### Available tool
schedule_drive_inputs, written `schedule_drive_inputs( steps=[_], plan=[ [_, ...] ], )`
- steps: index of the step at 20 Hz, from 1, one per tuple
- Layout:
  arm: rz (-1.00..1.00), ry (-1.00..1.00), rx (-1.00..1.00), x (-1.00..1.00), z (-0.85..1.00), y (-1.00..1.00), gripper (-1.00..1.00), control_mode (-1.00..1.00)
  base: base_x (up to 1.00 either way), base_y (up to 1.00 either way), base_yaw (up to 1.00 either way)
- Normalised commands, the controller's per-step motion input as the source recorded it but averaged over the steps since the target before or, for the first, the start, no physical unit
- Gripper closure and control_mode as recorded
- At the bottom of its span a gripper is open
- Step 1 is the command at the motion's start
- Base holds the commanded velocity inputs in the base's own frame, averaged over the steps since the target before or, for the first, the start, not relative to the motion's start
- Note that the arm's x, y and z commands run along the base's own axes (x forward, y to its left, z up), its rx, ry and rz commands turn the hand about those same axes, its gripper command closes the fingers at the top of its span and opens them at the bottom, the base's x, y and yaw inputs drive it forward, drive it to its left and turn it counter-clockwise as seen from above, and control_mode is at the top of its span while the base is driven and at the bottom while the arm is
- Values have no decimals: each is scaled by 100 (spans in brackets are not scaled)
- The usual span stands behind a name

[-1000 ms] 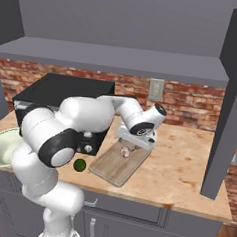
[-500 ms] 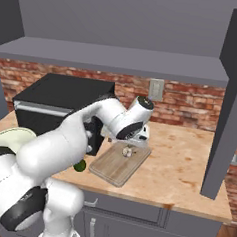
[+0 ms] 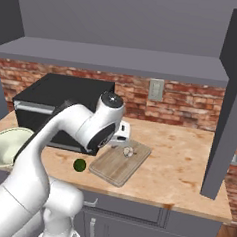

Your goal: Open the cabinet. Place the bowl and condiment on the counter. Then place the lime and garlic on the cutting board.

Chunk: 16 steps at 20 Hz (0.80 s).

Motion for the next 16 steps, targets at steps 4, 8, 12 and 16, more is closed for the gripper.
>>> schedule_drive_inputs(
  steps=[4, 8, 12, 16],
  plan=[
    [-2, -1, 0, -44, 21, 26, -100, -100, 0, 0, 0],
    [-2, 0, 0, -11, 6, 30, -100, -100, 0, 0, 0],
    [-9, 0, -1, 0, 1, 37, -100, -100, 0, 0, 0],
    [-11, 1, 0, 0, 0, 28, -100, -100, 0, 0, 0]
  ],
)
